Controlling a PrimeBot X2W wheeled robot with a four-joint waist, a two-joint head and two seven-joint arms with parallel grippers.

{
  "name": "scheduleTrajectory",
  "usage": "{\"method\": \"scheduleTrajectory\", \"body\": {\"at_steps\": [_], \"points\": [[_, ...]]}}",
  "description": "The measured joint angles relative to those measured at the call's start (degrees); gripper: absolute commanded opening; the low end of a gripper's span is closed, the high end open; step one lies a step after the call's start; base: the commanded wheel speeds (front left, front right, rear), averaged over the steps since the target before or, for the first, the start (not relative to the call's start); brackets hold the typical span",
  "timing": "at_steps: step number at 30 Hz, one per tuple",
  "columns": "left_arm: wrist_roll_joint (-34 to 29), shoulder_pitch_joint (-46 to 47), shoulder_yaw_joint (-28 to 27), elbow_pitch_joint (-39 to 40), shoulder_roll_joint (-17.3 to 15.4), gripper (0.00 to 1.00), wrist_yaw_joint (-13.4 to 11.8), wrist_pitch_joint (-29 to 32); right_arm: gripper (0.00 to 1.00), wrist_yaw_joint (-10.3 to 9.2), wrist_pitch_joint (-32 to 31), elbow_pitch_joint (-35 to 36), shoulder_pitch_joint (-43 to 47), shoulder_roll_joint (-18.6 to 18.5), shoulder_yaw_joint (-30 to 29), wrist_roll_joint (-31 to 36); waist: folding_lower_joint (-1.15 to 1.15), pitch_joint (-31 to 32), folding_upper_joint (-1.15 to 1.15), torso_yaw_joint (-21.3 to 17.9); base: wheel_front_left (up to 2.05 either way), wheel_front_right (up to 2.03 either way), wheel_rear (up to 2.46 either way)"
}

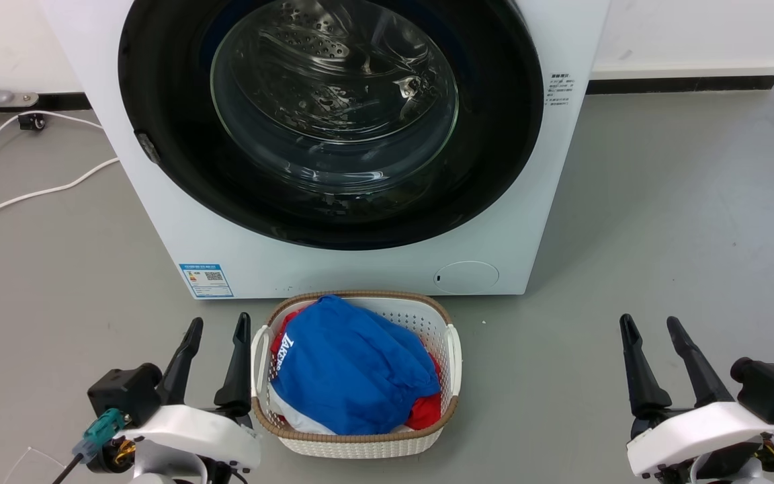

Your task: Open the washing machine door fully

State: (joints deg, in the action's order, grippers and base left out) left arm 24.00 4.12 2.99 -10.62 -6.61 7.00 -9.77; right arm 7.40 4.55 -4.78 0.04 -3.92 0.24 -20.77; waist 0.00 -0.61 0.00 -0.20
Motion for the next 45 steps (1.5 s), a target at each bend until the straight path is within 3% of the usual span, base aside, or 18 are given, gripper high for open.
{"method": "scheduleTrajectory", "body": {"at_steps": [19, 45], "points": [[-8.9, 0.0, 0.3, -0.9, -0.3, 1.00, -0.5, -2.3, 1.00, 0.01, 0.2, 2.2, 0.1, 0.2, 0.0, 11.3, 0.00, 0.3, 0.00, 0.0, 0.00, 0.00, 0.00], [-14.3, 0.0, -0.1, -3.0, 0.0, 1.00, 0.3, -5.1, 1.00, 0.10, 1.4, 2.2, 0.5, 0.7, 0.3, 17.4, 0.00, 0.2, 0.00, -0.4, 0.00, 0.00, 0.00]]}}
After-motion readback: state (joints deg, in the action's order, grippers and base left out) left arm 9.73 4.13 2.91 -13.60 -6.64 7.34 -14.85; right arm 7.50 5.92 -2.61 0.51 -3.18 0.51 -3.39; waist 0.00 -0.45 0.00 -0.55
